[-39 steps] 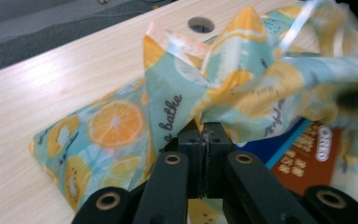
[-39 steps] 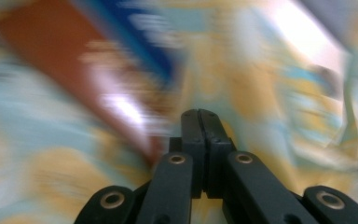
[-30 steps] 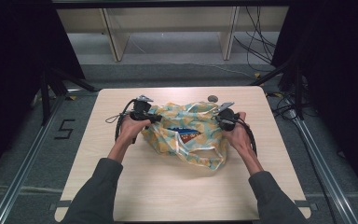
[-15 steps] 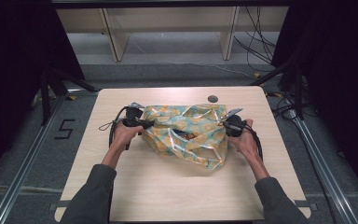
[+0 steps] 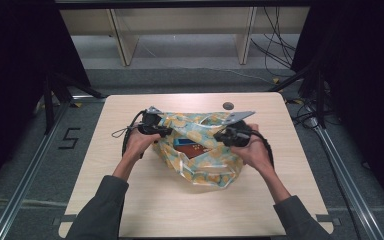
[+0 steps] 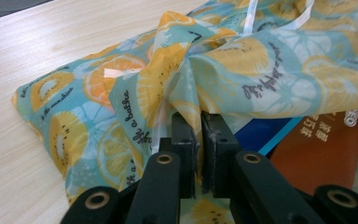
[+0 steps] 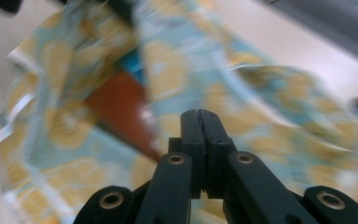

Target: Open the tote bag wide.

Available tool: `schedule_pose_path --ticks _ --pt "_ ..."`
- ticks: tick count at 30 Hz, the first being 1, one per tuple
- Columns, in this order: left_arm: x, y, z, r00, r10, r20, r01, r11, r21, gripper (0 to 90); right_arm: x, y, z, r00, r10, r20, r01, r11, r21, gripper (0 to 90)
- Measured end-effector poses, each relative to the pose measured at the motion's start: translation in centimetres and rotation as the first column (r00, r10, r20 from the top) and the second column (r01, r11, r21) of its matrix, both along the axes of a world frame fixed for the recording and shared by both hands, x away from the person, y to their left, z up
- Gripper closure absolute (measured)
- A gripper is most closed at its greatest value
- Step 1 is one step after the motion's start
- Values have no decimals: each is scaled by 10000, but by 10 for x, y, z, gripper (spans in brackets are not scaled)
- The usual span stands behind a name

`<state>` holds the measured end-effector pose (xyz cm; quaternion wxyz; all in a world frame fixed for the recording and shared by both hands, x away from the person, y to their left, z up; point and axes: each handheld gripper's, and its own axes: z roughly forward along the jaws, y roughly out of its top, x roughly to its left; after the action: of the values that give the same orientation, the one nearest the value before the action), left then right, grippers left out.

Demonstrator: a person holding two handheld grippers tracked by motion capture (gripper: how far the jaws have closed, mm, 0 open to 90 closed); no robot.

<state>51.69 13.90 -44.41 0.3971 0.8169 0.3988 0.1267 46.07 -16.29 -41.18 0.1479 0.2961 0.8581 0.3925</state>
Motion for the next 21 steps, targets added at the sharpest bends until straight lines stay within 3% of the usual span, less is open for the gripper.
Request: schedule_pose_path --ticks 1,2,6,8,9,11,12,13,14,20,21 --pt "0 0 0 10000 0 0 0 10000 0 832 -1 8 -4 9990 372 -250 -385 9979 -530 899" --pt "0 0 0 10000 43 -26 -43 10000 -48 831 -4 18 -11 9978 416 -517 -449 9969 -639 899" --pt "-2 0 1 10000 36 -81 -37 9997 -225 824 -3 46 -34 9901 1181 -757 -1259 9861 -1082 900" --pt "-3 1 1 10000 -4 -86 1 9996 -284 824 -5 49 -37 9908 993 -921 -1097 9873 -1153 900" --pt "-3 2 1 9999 -48 -110 45 9995 -324 817 -2 54 -42 9971 695 -307 -744 9745 -2118 900" --pt "-5 3 1 10000 -52 -64 49 9990 -447 809 0 53 -41 9995 277 119 -238 9680 -2497 900" --pt "-5 3 1 10000 -52 -64 49 9990 -447 805 0 53 -41 9995 277 119 -238 9680 -2497 900" --pt "-7 2 -1 9998 -174 -103 169 9985 -513 798 10 46 -37 9984 -161 534 318 9512 -3069 900" --pt "-9 1 -1 9998 -193 -58 190 9987 -479 793 16 41 -37 9963 -310 796 550 9458 -3199 900" --pt "-15 -8 -1 9980 -626 56 628 9967 -516 786 46 17 -31 9841 -1611 744 1762 9365 -3031 900" --pt "-15 -8 -1 9980 -626 56 628 9967 -516 787 46 17 -31 9841 -1611 744 1762 9365 -3031 900"
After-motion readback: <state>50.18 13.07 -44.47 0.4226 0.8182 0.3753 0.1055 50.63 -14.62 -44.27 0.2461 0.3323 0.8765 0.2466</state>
